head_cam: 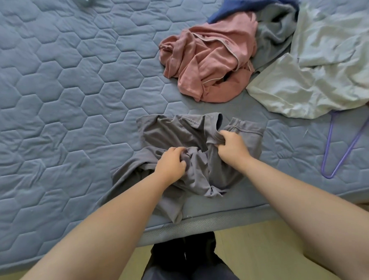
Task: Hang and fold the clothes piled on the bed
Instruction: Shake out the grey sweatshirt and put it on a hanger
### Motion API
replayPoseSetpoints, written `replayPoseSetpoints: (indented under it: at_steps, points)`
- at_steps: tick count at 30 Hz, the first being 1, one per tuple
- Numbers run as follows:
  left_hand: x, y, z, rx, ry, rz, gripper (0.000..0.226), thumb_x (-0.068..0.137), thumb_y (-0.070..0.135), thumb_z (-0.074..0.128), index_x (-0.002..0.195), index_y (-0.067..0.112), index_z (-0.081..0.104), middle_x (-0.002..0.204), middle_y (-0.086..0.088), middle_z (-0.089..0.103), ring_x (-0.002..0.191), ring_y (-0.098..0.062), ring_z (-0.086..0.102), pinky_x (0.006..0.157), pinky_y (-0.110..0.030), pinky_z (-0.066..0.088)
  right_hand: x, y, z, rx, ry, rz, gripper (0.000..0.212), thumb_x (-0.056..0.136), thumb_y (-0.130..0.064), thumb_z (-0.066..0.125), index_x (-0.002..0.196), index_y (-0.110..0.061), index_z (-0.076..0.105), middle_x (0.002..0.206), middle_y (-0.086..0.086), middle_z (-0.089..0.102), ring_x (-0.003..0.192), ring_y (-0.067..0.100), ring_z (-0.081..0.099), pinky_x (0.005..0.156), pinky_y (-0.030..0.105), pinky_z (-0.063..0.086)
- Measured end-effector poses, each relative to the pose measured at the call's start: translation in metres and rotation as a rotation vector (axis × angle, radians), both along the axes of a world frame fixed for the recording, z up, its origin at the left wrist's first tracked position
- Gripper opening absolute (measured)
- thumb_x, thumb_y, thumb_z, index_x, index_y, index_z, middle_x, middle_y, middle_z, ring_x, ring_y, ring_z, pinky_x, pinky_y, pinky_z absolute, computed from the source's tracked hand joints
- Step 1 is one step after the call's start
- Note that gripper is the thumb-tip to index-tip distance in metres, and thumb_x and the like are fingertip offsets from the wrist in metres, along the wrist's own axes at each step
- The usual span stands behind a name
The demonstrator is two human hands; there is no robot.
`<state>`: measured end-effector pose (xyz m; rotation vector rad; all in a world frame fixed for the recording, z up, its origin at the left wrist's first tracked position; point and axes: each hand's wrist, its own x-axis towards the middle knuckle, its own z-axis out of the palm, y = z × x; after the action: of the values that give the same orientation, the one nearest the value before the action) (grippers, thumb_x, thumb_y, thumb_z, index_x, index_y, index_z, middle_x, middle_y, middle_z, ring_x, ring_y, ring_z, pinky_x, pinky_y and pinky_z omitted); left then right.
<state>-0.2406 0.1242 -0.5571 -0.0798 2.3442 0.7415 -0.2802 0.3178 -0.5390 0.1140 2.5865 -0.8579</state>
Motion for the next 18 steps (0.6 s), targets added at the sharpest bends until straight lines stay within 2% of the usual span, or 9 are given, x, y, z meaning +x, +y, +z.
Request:
replayPoseSetpoints:
  at_steps: [4,6,8,10,12,14,15,17,18]
  points:
    - [-0.020,0.006,0.043,0.136,0.013,0.147,0.043,0.092,0.012,0.047,0.135,0.017,0.050,0.137,-0.003,0.050,0.123,-0.021,0.050,0.104,-0.033,0.039,-0.010,-0.001,0.052,-0.087,0.061,-0.140,0.010,0.081,-0.004,0.053,0.072,-0.001,0.054,0.069,0.012,0.058,0.071,0.028,0.054,0.062,0.036,0.039]
    - [-0.032,0.007,0.070,0.195,0.056,0.205,0.042,0.090,0.007,0.048,0.130,0.015,0.055,0.128,-0.004,0.058,0.110,-0.018,0.056,0.095,-0.028,0.043,-0.023,0.000,0.085,-0.119,0.079,-0.233,0.014,0.080,-0.006,0.055,0.066,-0.009,0.051,0.065,0.007,0.053,0.069,0.026,0.051,0.063,0.034,0.037]
    - [-0.045,0.008,0.104,0.279,0.060,0.283,0.039,0.088,0.002,0.048,0.124,0.012,0.059,0.116,-0.007,0.065,0.094,-0.016,0.058,0.082,-0.025,0.044,-0.034,-0.002,0.131,-0.195,0.060,-0.327,0.010,0.082,-0.007,0.057,0.090,-0.012,0.059,0.089,0.005,0.060,0.087,0.022,0.056,0.075,0.030,0.042]
    - [-0.055,0.008,0.148,0.372,0.022,0.330,0.034,0.086,-0.002,0.050,0.115,0.009,0.063,0.101,-0.010,0.068,0.079,-0.015,0.059,0.071,-0.025,0.045,-0.042,-0.005,0.177,-0.261,0.036,-0.388,0.048,0.083,-0.006,0.056,0.130,-0.011,0.048,0.121,0.006,0.054,0.112,0.021,0.052,0.094,0.029,0.042]
    - [-0.062,0.007,0.197,0.533,-0.067,0.382,0.026,0.085,-0.006,0.051,0.102,0.007,0.067,0.082,-0.009,0.067,0.064,-0.012,0.058,0.059,-0.023,0.043,-0.050,-0.010,0.220,-0.392,0.087,-0.382,0.069,0.078,-0.002,0.051,0.144,-0.017,0.036,0.124,0.004,0.053,0.112,0.020,0.052,0.100,0.030,0.042]
    - [-0.068,0.003,0.247,0.657,-0.128,0.375,0.024,0.088,-0.006,0.049,0.091,0.010,0.067,0.074,-0.005,0.067,0.060,-0.010,0.061,0.059,-0.022,0.044,-0.061,-0.014,0.261,-0.489,0.132,-0.398,0.073,0.067,-0.004,0.045,0.137,-0.025,0.050,0.104,-0.003,0.054,0.087,0.008,0.051,0.083,0.021,0.043]
    - [-0.070,0.000,0.272,0.694,-0.125,0.355,0.025,0.089,-0.005,0.047,0.089,0.012,0.066,0.073,-0.003,0.068,0.061,-0.010,0.062,0.062,-0.022,0.046,-0.066,-0.015,0.281,-0.527,0.142,-0.421,0.066,0.064,-0.005,0.043,0.123,-0.029,0.063,0.095,-0.004,0.053,0.076,0.002,0.043,0.074,0.017,0.037]
    - [-0.074,-0.009,0.323,0.735,-0.053,0.322,0.023,0.090,-0.002,0.048,0.092,0.012,0.066,0.076,-0.002,0.066,0.067,-0.012,0.062,0.067,-0.023,0.046,-0.068,-0.025,0.335,-0.622,0.126,-0.488,0.044,0.073,0.003,0.042,0.089,-0.026,0.071,0.075,0.004,0.057,0.058,0.009,0.040,0.056,0.020,0.033]
    - [-0.077,-0.012,0.347,0.739,0.008,0.311,0.021,0.091,-0.001,0.049,0.093,0.013,0.065,0.079,-0.003,0.066,0.071,-0.013,0.061,0.068,-0.023,0.046,-0.067,-0.030,0.363,-0.682,0.112,-0.499,0.042,0.080,0.009,0.041,0.086,-0.021,0.070,0.066,0.006,0.055,0.051,0.014,0.040,0.049,0.022,0.032]
